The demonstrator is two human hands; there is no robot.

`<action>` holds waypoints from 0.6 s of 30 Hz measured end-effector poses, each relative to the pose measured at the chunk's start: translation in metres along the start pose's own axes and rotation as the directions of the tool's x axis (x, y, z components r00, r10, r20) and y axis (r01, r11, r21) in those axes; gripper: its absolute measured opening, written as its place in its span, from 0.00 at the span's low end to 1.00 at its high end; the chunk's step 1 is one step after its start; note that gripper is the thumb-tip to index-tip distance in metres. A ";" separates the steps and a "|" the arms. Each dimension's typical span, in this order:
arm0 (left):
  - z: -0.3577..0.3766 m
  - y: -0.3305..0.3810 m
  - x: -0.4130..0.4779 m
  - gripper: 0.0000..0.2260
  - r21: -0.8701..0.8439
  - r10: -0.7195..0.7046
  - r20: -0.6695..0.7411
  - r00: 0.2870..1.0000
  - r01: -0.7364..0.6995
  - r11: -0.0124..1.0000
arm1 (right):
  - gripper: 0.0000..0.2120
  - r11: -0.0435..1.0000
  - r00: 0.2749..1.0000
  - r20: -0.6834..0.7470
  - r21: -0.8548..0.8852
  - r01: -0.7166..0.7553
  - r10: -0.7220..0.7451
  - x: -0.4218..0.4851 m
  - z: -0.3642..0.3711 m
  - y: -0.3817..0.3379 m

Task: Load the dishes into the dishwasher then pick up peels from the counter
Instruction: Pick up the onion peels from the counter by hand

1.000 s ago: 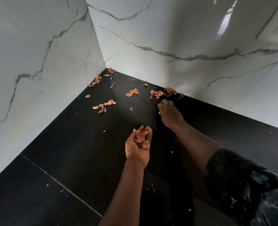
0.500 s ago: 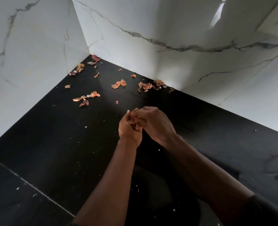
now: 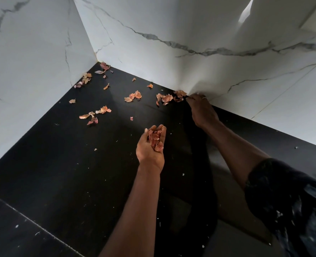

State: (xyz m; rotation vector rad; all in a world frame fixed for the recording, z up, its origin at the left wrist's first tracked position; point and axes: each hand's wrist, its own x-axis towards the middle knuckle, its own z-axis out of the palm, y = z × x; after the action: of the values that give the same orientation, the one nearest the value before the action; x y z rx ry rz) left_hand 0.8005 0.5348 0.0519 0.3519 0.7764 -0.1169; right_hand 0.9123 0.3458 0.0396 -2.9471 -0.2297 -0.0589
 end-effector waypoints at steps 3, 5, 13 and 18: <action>0.000 0.000 0.002 0.14 -0.016 0.003 0.000 1.000 -0.003 1.000 | 0.13 1.000 0.999 -0.051 0.022 -0.010 0.011 -0.005 -0.001 0.001; -0.001 -0.001 0.002 0.14 -0.021 0.004 0.006 1.000 -0.004 1.000 | 0.13 0.997 0.998 -0.061 0.072 -0.013 0.018 -0.009 -0.002 0.001; 0.000 -0.001 0.000 0.13 -0.017 0.016 0.021 1.000 -0.016 1.000 | 0.12 0.999 0.999 0.004 0.003 0.041 -0.041 -0.011 -0.011 -0.019; 0.004 0.000 0.002 0.13 -0.017 0.041 0.035 0.999 -0.040 0.999 | 0.18 0.989 0.997 0.019 -0.130 0.077 -0.075 -0.043 -0.010 -0.044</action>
State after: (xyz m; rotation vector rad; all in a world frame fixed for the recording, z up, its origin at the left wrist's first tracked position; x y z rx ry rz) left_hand 0.8046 0.5338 0.0525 0.3492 0.7350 -0.0786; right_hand 0.8628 0.3802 0.0546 -3.0690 -0.3529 -0.0661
